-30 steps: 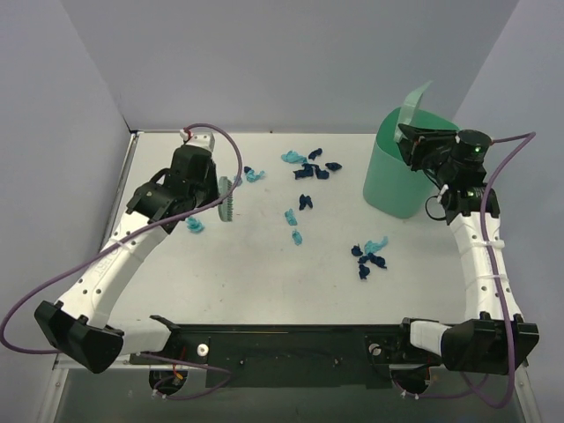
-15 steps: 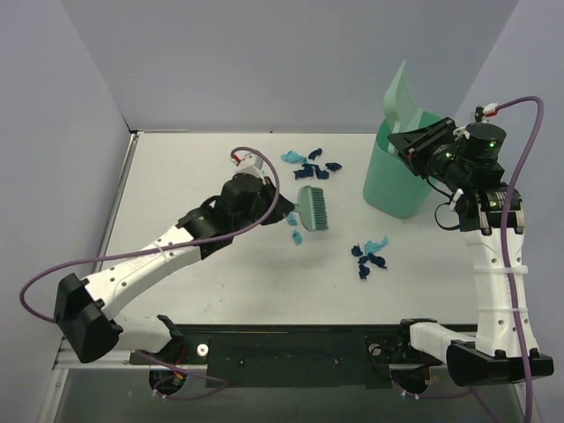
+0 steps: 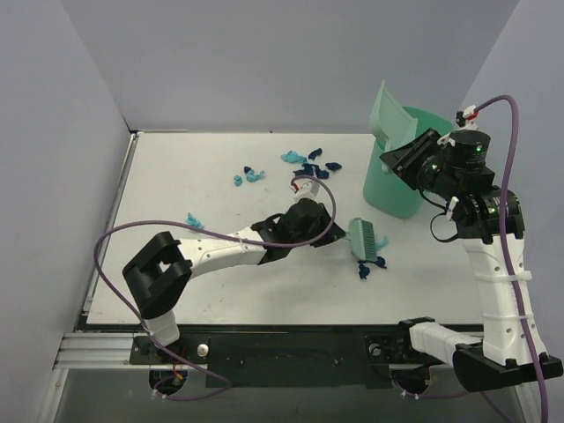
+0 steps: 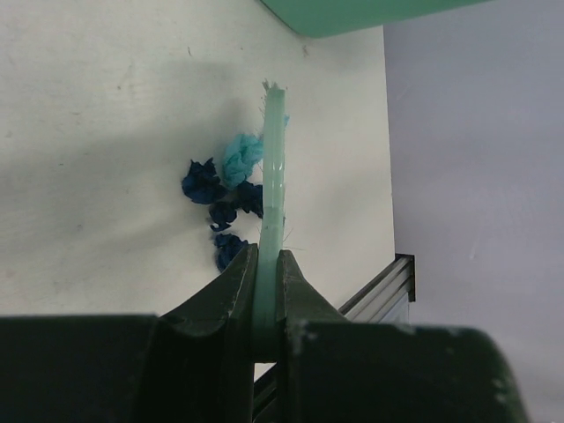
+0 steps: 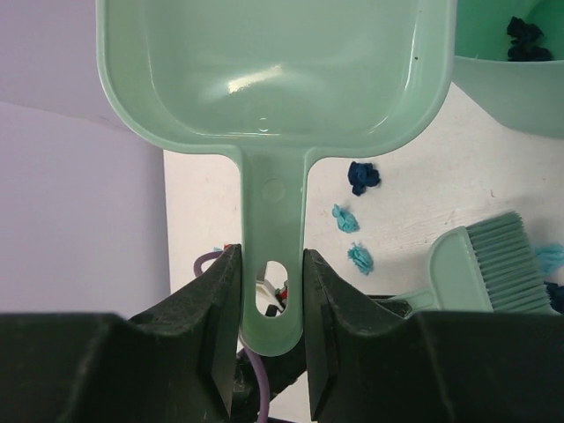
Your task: Sweep away the paper scraps from the table
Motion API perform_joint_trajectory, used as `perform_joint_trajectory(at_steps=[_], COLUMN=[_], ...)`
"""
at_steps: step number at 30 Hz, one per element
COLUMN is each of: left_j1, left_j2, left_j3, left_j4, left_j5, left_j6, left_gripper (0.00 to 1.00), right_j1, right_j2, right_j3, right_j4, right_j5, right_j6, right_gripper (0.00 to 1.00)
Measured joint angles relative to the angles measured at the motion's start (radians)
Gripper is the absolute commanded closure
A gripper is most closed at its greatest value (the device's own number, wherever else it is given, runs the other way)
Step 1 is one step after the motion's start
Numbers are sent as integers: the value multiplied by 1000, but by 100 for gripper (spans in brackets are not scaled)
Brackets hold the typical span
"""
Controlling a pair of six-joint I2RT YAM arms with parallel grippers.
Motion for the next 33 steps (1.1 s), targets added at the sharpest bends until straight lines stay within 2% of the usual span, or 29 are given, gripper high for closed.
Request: perform_joint_trajectory(at_steps=[10, 21, 26, 33], left_j1=[-32, -35, -28, 39], left_j2=[136, 173, 134, -37], left_j3=[52, 55, -33, -160], left_j4=[116, 95, 66, -5], left_j5=[46, 41, 40, 80], left_j6=[-66, -108, -109, -37], left_gripper=[100, 100, 100, 100], right_j1=[39, 54, 74, 111], right_j2=[-5, -4, -2, 0], right_j3=[-25, -54, -86, -142], right_j4=[-22, -27, -43, -64], right_j5=[60, 73, 75, 99], right_j6=[-66, -100, -124, -142], right_gripper=[100, 100, 100, 100])
